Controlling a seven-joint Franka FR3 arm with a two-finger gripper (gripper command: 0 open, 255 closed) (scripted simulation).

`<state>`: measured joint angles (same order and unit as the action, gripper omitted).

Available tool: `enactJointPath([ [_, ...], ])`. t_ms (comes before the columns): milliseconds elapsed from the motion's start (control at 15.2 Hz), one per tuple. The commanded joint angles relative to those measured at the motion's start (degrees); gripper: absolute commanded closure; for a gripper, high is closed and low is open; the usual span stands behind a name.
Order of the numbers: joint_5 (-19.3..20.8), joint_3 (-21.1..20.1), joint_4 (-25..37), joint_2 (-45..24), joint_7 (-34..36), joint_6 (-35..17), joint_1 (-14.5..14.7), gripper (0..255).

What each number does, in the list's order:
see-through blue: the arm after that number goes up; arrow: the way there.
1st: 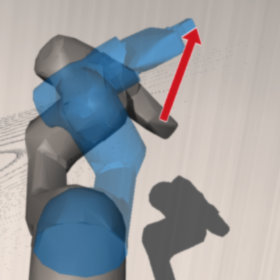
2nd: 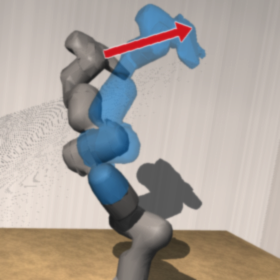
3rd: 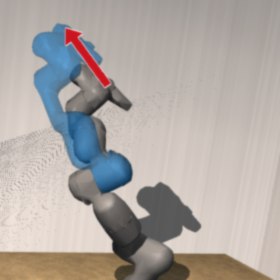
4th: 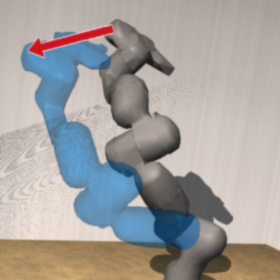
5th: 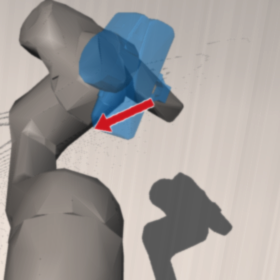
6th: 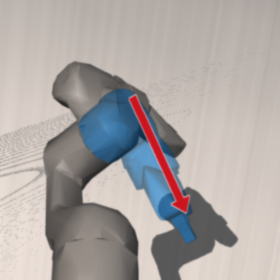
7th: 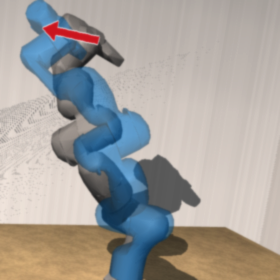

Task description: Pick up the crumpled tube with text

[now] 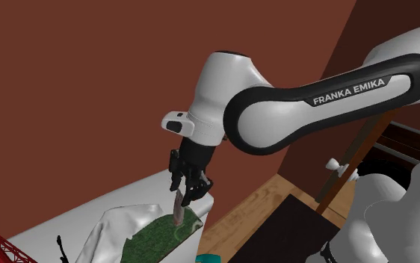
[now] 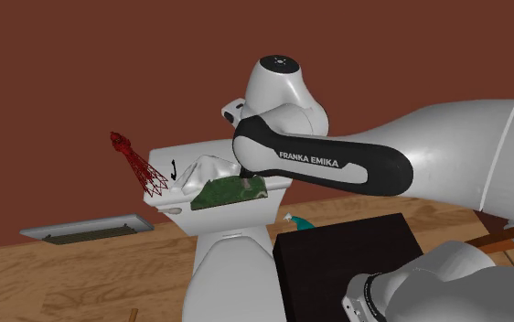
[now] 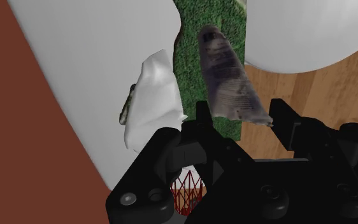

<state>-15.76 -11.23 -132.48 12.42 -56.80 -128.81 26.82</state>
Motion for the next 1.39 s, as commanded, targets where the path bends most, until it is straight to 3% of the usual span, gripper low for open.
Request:
enactJointPath([
  [0,0.0,0.0,0.0,0.0,0.0,0.0,0.0,255],
  [396,0.0,0.0,0.1,-0.1,0.0,-0.1,0.0,255],
  [1320,1.2,0.6,8.0,2.9,2.0,10.8,-0.4,255],
])
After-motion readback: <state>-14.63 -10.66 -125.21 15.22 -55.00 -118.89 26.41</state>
